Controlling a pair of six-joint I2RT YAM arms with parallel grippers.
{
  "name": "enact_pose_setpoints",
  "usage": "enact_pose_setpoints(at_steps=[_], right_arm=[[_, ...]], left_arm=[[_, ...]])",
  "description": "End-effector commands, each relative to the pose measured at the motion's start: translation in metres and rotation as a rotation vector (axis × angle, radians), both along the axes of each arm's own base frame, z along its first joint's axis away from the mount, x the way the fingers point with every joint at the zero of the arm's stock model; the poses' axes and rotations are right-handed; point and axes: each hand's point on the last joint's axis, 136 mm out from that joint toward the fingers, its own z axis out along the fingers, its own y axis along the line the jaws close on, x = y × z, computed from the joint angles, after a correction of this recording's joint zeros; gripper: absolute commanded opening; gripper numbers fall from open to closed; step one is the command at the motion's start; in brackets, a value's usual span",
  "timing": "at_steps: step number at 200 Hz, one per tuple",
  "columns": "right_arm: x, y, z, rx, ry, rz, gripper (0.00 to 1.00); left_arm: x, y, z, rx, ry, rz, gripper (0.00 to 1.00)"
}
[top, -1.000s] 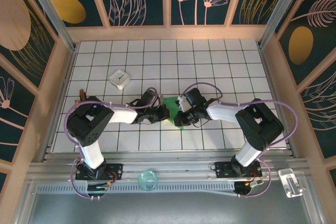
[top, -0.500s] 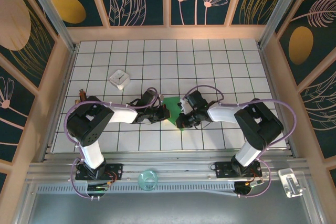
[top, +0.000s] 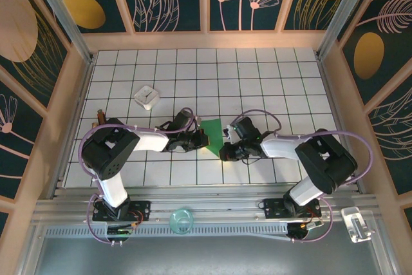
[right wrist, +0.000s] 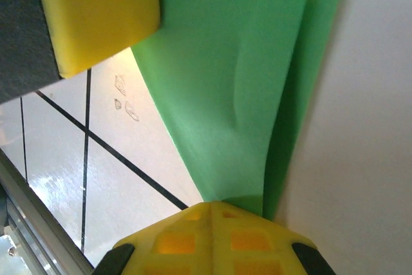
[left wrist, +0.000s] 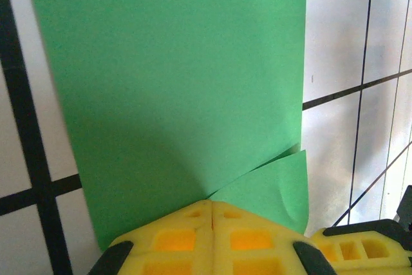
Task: Fold a paper plane with a square sheet of paper (pick it up from the middle)
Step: Perform the third fold on the triangle at the bottom-center of the table.
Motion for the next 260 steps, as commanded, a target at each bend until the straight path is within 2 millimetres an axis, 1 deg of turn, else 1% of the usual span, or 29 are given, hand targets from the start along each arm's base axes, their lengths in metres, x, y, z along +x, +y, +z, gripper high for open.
enact_pose_setpoints(at_steps=[1,14,32,46,54,69,92,108,120,136,150,163,180,199,226,260], right_arm=[[-0.052,-0.053,-0.041,-0.231,0.201,-0.059,0.00],[-0.055,-0.058,-0.041,-0.239,0.202,-0.076,0.00],[-0.056,-0.060,-0.037,-0.231,0.194,-0.088,0.00],[-0.051,-0.057,-0.029,-0.217,0.167,-0.086,0.00],[-0.045,-0.055,-0.021,-0.205,0.139,-0.085,0.00],[-0.030,-0.042,0.002,-0.143,0.070,-0.068,0.00],[-0.007,-0.014,0.041,-0.024,-0.026,-0.030,0.00],[0.004,0.003,0.057,0.034,-0.057,-0.005,0.00],[0.011,0.012,0.061,0.056,-0.068,0.010,0.00],[0.017,0.022,0.056,0.064,-0.056,0.029,0.00],[0.019,0.029,0.047,0.058,-0.043,0.047,0.00],[0.018,0.036,0.040,0.061,-0.028,0.070,0.00],[0.015,0.039,0.028,0.043,-0.005,0.090,0.00],[0.009,0.030,0.010,0.001,0.025,0.084,0.00],[-0.005,0.010,-0.014,-0.063,0.084,0.070,0.00],[-0.026,-0.013,-0.030,-0.111,0.144,0.042,0.00]], left_arm=[[-0.028,0.043,-0.051,0.211,0.131,0.026,0.00],[-0.028,0.044,-0.051,0.213,0.131,0.025,0.00],[-0.027,0.043,-0.052,0.213,0.131,0.024,0.00],[-0.027,0.043,-0.051,0.211,0.132,0.022,0.00],[-0.027,0.042,-0.052,0.213,0.132,0.019,0.00],[-0.026,0.042,-0.051,0.213,0.130,0.019,0.00],[-0.026,0.042,-0.052,0.214,0.131,0.018,0.00],[-0.027,0.041,-0.052,0.213,0.132,0.017,0.00],[-0.027,0.042,-0.052,0.214,0.133,0.019,0.00],[-0.027,0.042,-0.052,0.211,0.135,0.021,0.00],[-0.027,0.041,-0.052,0.206,0.136,0.020,0.00],[-0.027,0.041,-0.051,0.206,0.134,0.019,0.00],[-0.026,0.041,-0.051,0.206,0.133,0.018,0.00],[-0.027,0.041,-0.051,0.206,0.135,0.018,0.00],[-0.027,0.041,-0.050,0.206,0.131,0.016,0.00],[-0.027,0.042,-0.051,0.212,0.129,0.011,0.00]])
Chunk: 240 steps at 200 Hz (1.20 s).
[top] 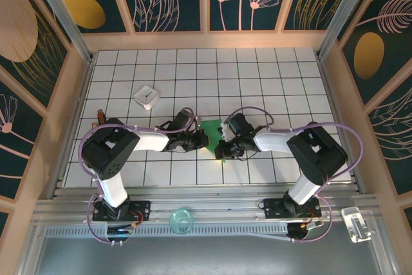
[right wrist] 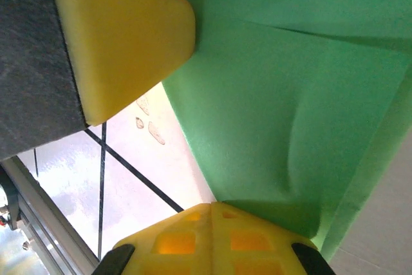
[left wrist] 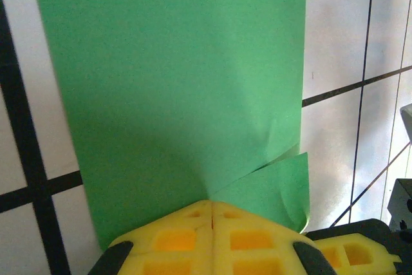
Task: Fold a paper plane with a square sheet of paper (pick it up from the middle)
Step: Perform the third fold on the triangle at the bottom-center of the table.
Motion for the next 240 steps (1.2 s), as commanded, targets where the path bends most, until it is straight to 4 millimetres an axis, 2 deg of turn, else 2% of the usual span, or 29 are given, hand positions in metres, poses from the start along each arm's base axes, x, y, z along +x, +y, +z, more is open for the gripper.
enact_pose_setpoints(at_steps=[1,42,62,75,107,129,145,184,240], right_arm=[[-0.032,-0.035,-0.031,-0.125,0.101,-0.016,0.00],[-0.059,-0.059,-0.038,-0.146,0.154,-0.060,0.00],[-0.062,-0.061,-0.033,-0.127,0.151,-0.074,0.00],[-0.056,-0.052,-0.020,-0.072,0.127,-0.064,0.00],[-0.030,-0.020,0.035,0.117,0.041,-0.039,0.00],[-0.016,-0.014,0.045,0.149,0.021,-0.038,0.00],[-0.010,-0.012,0.042,0.140,0.021,-0.033,0.00],[-0.009,-0.014,0.017,0.092,0.057,-0.023,0.00],[-0.018,-0.040,-0.018,0.002,0.111,-0.072,0.00]], left_arm=[[-0.026,0.042,-0.052,0.210,0.127,0.023,0.00],[-0.026,0.044,-0.052,0.216,0.124,0.022,0.00],[-0.026,0.043,-0.053,0.215,0.125,0.021,0.00],[-0.026,0.042,-0.053,0.214,0.124,0.020,0.00],[-0.026,0.043,-0.054,0.216,0.128,0.020,0.00],[-0.026,0.042,-0.053,0.212,0.131,0.022,0.00],[-0.026,0.042,-0.053,0.210,0.130,0.022,0.00],[-0.027,0.043,-0.053,0.215,0.131,0.021,0.00],[-0.025,0.041,-0.049,0.208,0.124,0.019,0.00]])
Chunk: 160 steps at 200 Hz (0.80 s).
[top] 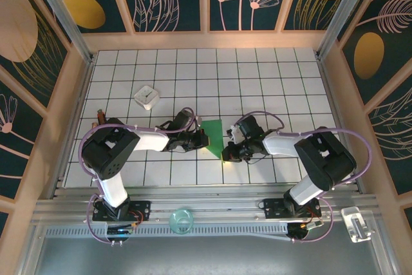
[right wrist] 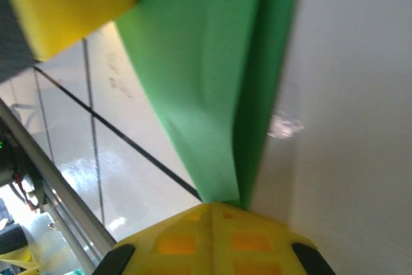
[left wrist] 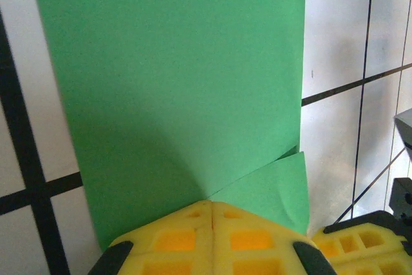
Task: Fold a paper plane with a square sheet of paper (pick it up from the middle)
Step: Perform the third fold on the triangle at the bottom-center of the table.
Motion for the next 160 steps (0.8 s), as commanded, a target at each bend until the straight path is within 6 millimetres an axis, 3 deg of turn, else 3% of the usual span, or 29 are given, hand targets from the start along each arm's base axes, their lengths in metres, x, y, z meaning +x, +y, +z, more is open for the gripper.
enact_pose_setpoints(at_steps=[1,48,76,97,113,139,160], right_arm=[[-0.009,-0.014,-0.020,-0.059,0.029,-0.003,0.00],[-0.019,-0.029,-0.037,-0.134,0.062,-0.033,0.00],[-0.021,-0.036,-0.043,-0.167,0.073,-0.047,0.00],[-0.021,-0.036,-0.045,-0.170,0.081,-0.049,0.00],[-0.021,-0.037,-0.045,-0.175,0.078,-0.051,0.00],[-0.020,-0.039,-0.045,-0.179,0.075,-0.057,0.00],[-0.019,-0.040,-0.046,-0.182,0.074,-0.056,0.00]], left_arm=[[-0.025,0.041,-0.049,0.205,0.129,0.027,0.00],[-0.007,0.022,-0.022,0.151,0.079,0.014,0.01],[0.011,0.004,0.027,0.047,-0.004,0.019,0.18],[0.010,-0.003,0.062,-0.029,-0.052,0.046,0.26],[-0.006,-0.013,0.067,-0.064,-0.033,0.039,0.22],[-0.033,-0.033,0.056,-0.100,0.042,-0.004,0.00],[-0.039,-0.040,0.046,-0.110,0.073,-0.003,0.00]])
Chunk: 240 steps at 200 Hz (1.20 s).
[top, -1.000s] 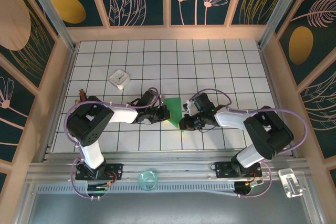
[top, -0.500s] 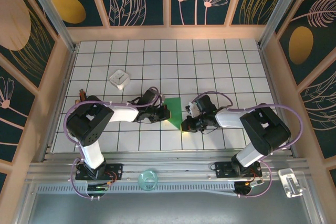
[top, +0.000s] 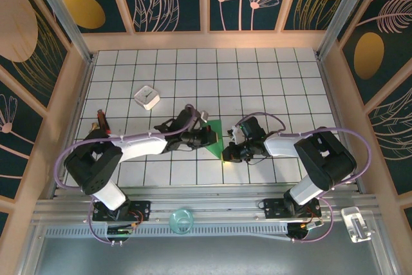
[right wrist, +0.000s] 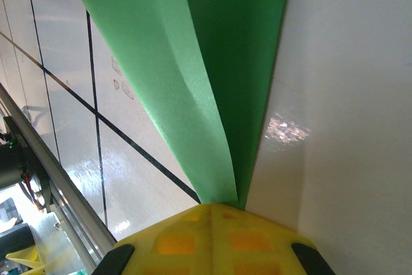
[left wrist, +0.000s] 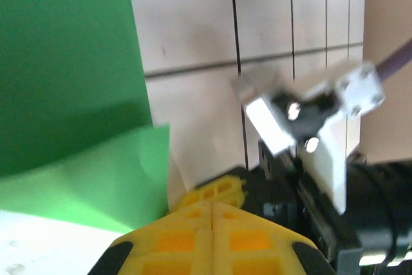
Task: Fold a paper plane with a square sheet of paper (pick it up from the middle)
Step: Perform the third fold on the triangle at the bottom-center of the table.
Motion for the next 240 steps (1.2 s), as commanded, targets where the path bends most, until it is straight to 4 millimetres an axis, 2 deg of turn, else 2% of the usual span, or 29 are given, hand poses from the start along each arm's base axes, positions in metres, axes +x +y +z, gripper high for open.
enact_pose_setpoints(at_steps=[1,32,35,51,109,177,240], right_arm=[[-0.020,-0.039,-0.043,-0.206,0.085,-0.049,0.00],[-0.019,-0.039,-0.043,-0.207,0.083,-0.046,0.00],[-0.020,-0.039,-0.043,-0.208,0.084,-0.046,0.00],[-0.019,-0.039,-0.043,-0.208,0.081,-0.045,0.00],[-0.018,-0.040,-0.044,-0.215,0.086,-0.047,0.00],[-0.028,-0.054,-0.056,-0.315,0.145,-0.064,0.00],[-0.038,-0.071,-0.066,-0.416,0.183,-0.088,0.00]], left_arm=[[-0.012,-0.002,-0.022,-0.001,0.096,0.019,0.00],[-0.013,-0.006,-0.028,-0.014,0.115,0.029,0.00],[-0.014,-0.006,-0.036,-0.002,0.131,0.028,0.00],[-0.019,-0.008,-0.046,0.002,0.157,0.023,0.00],[-0.021,-0.009,-0.059,0.021,0.187,0.010,0.00],[-0.018,0.003,-0.077,0.087,0.194,0.039,0.00],[-0.002,0.022,-0.079,0.110,0.181,0.080,0.00]])
